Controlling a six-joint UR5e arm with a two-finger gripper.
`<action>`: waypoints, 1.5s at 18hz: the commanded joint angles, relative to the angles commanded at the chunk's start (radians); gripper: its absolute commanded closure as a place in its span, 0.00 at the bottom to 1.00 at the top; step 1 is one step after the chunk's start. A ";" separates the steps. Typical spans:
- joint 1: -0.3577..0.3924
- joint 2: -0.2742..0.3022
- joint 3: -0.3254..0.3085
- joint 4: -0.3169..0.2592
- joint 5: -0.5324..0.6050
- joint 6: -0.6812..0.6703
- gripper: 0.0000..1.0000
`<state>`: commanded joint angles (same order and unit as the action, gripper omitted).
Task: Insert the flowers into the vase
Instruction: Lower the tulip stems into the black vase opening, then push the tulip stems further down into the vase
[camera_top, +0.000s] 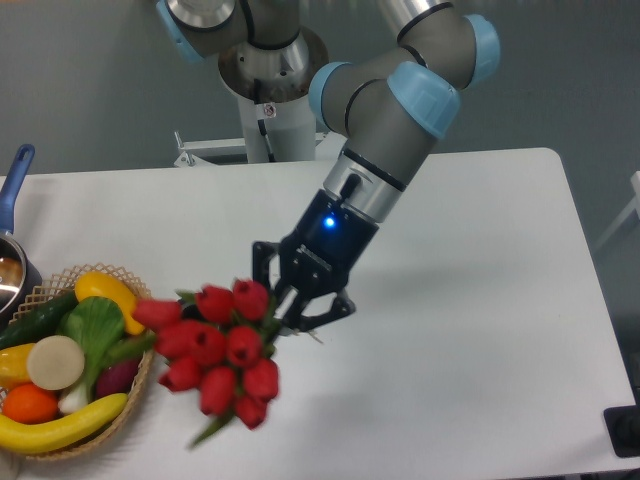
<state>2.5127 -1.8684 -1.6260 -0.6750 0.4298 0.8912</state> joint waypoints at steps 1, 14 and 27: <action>-0.008 0.000 0.000 0.000 -0.026 0.000 0.98; -0.066 0.002 -0.037 0.002 -0.134 0.025 0.96; -0.081 -0.015 -0.084 0.002 -0.131 0.116 0.92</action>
<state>2.4313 -1.8837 -1.7103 -0.6734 0.2991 1.0075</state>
